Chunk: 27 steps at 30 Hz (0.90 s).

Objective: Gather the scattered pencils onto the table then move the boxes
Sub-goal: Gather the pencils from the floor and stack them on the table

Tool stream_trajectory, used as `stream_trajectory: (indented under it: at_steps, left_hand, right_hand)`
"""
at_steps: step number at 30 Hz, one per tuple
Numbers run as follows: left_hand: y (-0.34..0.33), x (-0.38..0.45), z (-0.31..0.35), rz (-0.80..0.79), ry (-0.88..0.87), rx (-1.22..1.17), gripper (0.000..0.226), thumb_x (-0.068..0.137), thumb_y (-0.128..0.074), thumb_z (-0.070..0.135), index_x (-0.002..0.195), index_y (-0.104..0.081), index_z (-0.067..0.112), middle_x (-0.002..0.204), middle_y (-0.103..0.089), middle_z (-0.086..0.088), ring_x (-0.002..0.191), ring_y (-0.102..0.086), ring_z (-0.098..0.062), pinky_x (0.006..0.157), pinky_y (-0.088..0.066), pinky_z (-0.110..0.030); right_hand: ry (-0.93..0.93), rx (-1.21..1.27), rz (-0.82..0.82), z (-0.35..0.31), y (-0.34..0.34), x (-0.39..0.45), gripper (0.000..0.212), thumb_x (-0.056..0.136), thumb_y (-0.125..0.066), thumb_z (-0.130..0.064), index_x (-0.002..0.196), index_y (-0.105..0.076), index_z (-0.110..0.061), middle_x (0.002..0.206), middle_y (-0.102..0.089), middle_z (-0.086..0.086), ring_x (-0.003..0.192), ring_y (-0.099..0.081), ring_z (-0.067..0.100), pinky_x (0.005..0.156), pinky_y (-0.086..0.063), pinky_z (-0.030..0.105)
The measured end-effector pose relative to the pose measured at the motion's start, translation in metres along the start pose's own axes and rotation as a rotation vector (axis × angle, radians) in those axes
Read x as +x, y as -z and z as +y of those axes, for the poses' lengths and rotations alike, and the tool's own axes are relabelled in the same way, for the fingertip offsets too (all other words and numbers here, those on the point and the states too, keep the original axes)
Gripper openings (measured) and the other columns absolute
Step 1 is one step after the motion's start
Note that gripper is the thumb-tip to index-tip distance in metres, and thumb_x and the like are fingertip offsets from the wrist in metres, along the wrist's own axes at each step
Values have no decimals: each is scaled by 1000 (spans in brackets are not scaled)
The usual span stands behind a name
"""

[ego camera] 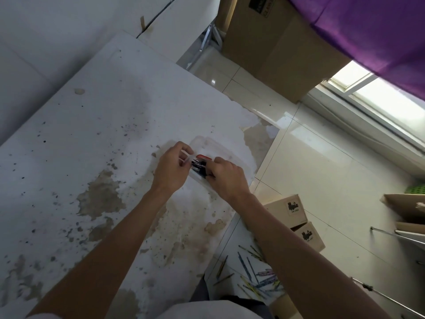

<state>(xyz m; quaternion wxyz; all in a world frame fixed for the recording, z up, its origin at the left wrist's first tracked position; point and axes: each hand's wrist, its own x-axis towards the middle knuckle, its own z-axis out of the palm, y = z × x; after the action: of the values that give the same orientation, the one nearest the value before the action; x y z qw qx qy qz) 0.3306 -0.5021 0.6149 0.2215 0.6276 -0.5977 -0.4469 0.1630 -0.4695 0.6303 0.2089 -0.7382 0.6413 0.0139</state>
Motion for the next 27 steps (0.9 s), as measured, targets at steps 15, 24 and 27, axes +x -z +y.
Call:
stream_trajectory:
  at_steps: [15,24,27]
  left_hand:
    - [-4,11,-8,-41,72,-39,20,91,-70,20,88,-51,18,75,-59,4,62,-53,-12,58,-43,-27]
    - [-4,11,-6,-29,78,-15,15,93,-67,26,104,-58,21,93,-63,2,77,-62,-16,65,-52,-31]
    - [-2,2,1,108,-50,119,25,90,-68,23,113,-57,23,109,-52,2,88,-58,-13,69,-53,-28]
  right_hand:
    - [-40,92,-99,7,3,-4,12,91,-64,-15,103,-64,-17,94,-69,7,81,-64,30,70,-50,34]
    - [56,53,-23,10,-3,-1,21,92,-61,-15,109,-73,-18,108,-71,6,92,-67,29,76,-58,43]
    - [81,14,4,11,-6,0,21,92,-63,-18,110,-74,-17,107,-70,7,93,-67,28,74,-59,41]
